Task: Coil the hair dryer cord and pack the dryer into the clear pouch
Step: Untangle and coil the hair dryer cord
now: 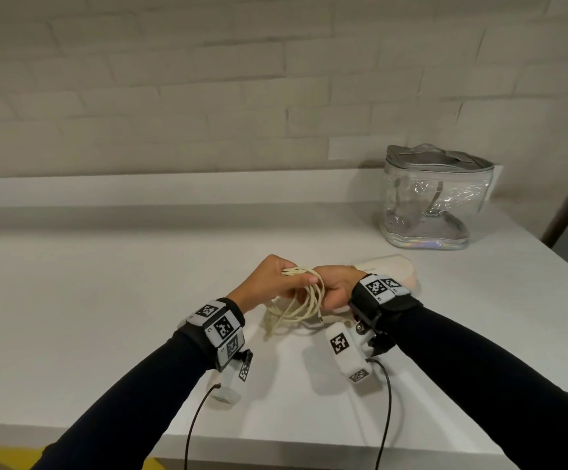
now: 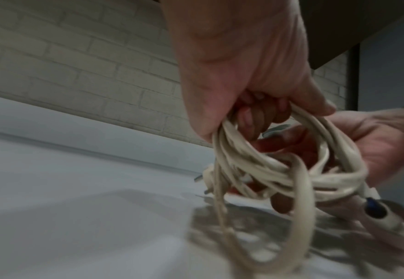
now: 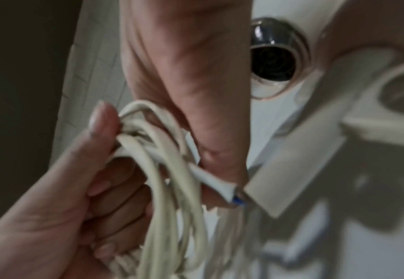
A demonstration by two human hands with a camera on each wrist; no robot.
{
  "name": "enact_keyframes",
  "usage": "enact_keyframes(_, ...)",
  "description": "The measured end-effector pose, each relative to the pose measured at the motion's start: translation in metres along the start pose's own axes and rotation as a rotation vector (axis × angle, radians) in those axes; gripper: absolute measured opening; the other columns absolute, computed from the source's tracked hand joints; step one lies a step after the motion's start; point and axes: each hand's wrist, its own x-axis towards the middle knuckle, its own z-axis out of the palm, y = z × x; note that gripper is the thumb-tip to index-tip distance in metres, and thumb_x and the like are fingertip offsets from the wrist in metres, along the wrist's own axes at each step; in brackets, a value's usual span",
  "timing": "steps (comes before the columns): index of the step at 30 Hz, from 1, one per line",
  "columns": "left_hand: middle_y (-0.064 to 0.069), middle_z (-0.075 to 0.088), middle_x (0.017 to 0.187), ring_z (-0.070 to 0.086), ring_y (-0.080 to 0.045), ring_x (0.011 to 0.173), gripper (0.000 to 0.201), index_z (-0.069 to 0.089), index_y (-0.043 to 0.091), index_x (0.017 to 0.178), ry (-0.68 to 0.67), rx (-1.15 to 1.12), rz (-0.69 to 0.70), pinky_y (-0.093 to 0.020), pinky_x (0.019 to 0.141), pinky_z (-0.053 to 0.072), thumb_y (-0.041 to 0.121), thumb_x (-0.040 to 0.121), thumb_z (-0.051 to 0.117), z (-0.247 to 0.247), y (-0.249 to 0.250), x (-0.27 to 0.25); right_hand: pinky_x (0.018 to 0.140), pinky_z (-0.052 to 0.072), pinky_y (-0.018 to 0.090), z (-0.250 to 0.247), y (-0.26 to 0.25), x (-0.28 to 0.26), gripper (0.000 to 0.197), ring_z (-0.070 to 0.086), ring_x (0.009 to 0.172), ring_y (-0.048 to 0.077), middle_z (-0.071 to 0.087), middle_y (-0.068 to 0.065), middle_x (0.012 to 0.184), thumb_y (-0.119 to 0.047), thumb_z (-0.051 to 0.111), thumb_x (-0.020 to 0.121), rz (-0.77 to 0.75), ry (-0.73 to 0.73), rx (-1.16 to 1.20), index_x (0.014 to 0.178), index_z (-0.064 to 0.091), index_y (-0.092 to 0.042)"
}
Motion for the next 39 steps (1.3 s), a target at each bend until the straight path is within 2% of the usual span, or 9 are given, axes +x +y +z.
enact_keyframes(3,0.012,0.032,0.034,0.021,-0.004,0.030,0.038,0.049,0.016,0.050,0.085,-0.022,-0.033,-0.017,0.034,0.016,0.028,0.080,0.069,-0.008,-0.009,-0.001,0.085,0.052,0.029,-0.002,-0.002,0.000,0.022,0.055,0.060,0.019,0.058,0.010,0.070,-0.011,0.059,0.085,-0.054,0.141,0.094,0.101,0.062,0.003)
enact_keyframes(5,0.009,0.023,0.040,0.016,-0.007,0.034,0.048,0.038,0.023,0.044,0.152,-0.111,-0.089,-0.020,0.036,0.014,0.033,0.082,0.066,-0.017,-0.017,-0.002,0.070,0.047,0.026,-0.008,-0.007,-0.003,0.021,0.046,0.063,0.015,0.050,0.008,0.071,-0.009,0.043,0.095,-0.154,0.207,0.326,0.082,0.057,0.000)
enact_keyframes(8,0.011,0.021,0.042,0.017,-0.008,0.036,0.049,0.030,0.023,0.049,0.191,-0.287,-0.158,-0.020,0.037,0.018,0.038,0.085,0.060,-0.025,-0.022,-0.002,0.084,0.047,0.033,-0.014,-0.013,-0.014,0.024,0.042,0.063,0.016,0.040,0.006,0.065,-0.007,0.033,0.098,-0.334,0.171,0.612,0.083,0.050,-0.001)
enact_keyframes(14,0.009,0.024,0.039,0.024,-0.008,0.034,0.044,0.037,0.017,0.055,0.206,-0.483,-0.297,-0.023,0.042,0.042,0.039,0.087,0.058,-0.027,-0.024,0.003,0.059,0.037,0.023,-0.014,-0.003,-0.032,0.020,0.034,0.049,0.009,0.035,-0.001,0.059,-0.010,0.034,0.097,-0.629,0.094,0.615,0.097,0.054,-0.006)
enact_keyframes(19,0.008,0.025,0.040,0.025,-0.008,0.036,0.038,0.044,0.013,0.062,0.161,-0.471,-0.317,-0.023,0.044,0.041,0.035,0.091,0.052,-0.029,-0.029,0.004,0.056,0.046,0.019,-0.021,0.007,-0.036,0.020,0.043,0.048,0.006,0.050,-0.004,0.055,-0.009,0.048,0.092,-0.774,0.002,0.110,0.101,0.066,-0.013)
enact_keyframes(27,0.000,0.032,0.056,0.029,-0.011,0.046,0.031,0.036,0.013,0.071,0.202,-0.211,-0.146,-0.021,0.044,0.033,0.027,0.090,0.055,-0.028,-0.012,-0.003,0.052,0.040,0.008,0.000,-0.008,-0.048,0.011,0.056,0.053,0.001,0.067,0.003,0.065,-0.017,0.073,0.075,-0.816,0.260,-0.943,0.078,0.067,-0.008)
enact_keyframes(30,-0.001,0.037,0.057,0.032,-0.013,0.048,0.030,0.034,0.013,0.075,0.215,-0.152,-0.101,-0.021,0.043,0.033,0.026,0.089,0.057,-0.026,-0.010,-0.006,0.054,0.041,0.019,0.011,-0.005,-0.043,0.015,0.056,0.063,0.015,0.062,0.006,0.071,-0.017,0.071,0.077,-0.813,0.350,-1.072,0.074,0.057,-0.012)
enact_keyframes(34,0.002,0.037,0.051,0.032,-0.007,0.039,0.029,0.037,0.013,0.072,0.157,-0.170,-0.093,-0.018,0.038,0.030,0.026,0.091,0.055,-0.019,-0.006,-0.009,0.050,0.030,0.017,0.018,0.003,-0.029,0.034,0.042,0.061,0.009,0.043,-0.002,0.078,-0.015,0.070,0.076,-0.795,0.439,-1.068,0.073,0.037,-0.018)
enact_keyframes(39,0.012,0.038,0.037,0.024,-0.004,0.034,0.033,0.043,0.013,0.064,0.015,-0.135,-0.056,-0.017,0.036,0.021,0.028,0.092,0.053,-0.009,-0.002,-0.011,0.070,0.041,0.027,0.014,0.007,-0.015,0.055,0.043,0.090,0.020,0.046,0.006,0.100,-0.023,0.071,0.072,-0.657,0.522,-1.110,0.114,0.036,-0.012)
